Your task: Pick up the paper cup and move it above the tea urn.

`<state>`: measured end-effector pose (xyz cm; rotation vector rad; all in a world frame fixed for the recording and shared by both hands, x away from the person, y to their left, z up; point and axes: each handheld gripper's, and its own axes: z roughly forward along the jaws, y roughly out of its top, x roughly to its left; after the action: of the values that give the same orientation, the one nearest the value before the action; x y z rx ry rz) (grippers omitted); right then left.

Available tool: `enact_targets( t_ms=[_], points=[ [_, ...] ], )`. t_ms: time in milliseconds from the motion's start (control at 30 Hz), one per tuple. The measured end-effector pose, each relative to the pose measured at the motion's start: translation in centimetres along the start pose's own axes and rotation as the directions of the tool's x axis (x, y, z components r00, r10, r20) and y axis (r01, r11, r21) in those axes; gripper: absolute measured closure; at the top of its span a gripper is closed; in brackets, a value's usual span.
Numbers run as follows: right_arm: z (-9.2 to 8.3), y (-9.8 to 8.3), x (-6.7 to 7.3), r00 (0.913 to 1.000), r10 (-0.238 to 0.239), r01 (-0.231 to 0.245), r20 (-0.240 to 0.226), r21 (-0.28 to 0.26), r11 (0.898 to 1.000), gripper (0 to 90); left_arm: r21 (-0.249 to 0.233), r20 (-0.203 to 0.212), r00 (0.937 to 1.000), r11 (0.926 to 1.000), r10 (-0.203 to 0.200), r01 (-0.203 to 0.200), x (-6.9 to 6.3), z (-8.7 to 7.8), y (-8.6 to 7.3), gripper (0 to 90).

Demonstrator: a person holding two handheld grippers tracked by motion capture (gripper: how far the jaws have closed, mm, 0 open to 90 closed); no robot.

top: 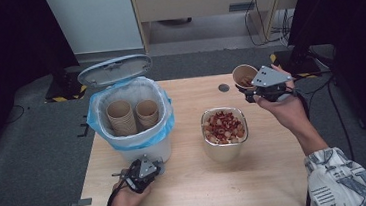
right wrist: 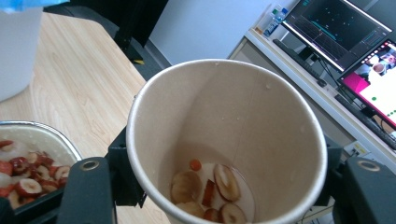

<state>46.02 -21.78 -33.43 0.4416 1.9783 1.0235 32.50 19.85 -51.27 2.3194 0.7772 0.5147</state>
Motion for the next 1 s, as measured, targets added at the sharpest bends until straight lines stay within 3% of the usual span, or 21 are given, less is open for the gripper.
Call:
enact_targets(
  t_ms=[133, 300, 500, 633, 1000],
  points=[
    [0.1, 0.1, -0.5, 0.9998, 0.009, -0.009, 0.016, 0.002, 1.0, 33.4, -0.001, 0.001, 1.0, 1.0, 0.0, 0.0, 0.0, 0.0, 0.0, 89.8],
    [0.1, 0.6, 0.0, 0.9998, -0.019, 0.019, -0.006, -0.009, 1.0, 33.2, -0.001, 0.001, 1.0, 1.0, 0.0, 0.0, 0.0, 0.0, 0.0, 89.8],
    [-0.3, 0.4, -0.5, 0.9999, -0.005, 0.005, 0.012, 0.001, 1.0, 33.2, -0.001, 0.002, 1.0, 1.0, -0.001, 0.001, 0.0, 0.0, 0.0, 89.8],
    [-0.3, 0.7, 0.1, 0.9988, -0.048, 0.048, -0.003, -0.002, 0.999, 33.2, 0.0, 0.0, 1.0, 1.0, -0.001, 0.001, 0.0, 0.0, 0.0, 89.8],
    [-0.7, 1.4, 0.1, 0.9909, -0.133, 0.133, 0.025, 0.002, 0.991, 33.2, -0.001, 0.002, 1.0, 1.0, -0.002, 0.002, 0.0, 0.0, 0.0, 89.8]
  ],
)
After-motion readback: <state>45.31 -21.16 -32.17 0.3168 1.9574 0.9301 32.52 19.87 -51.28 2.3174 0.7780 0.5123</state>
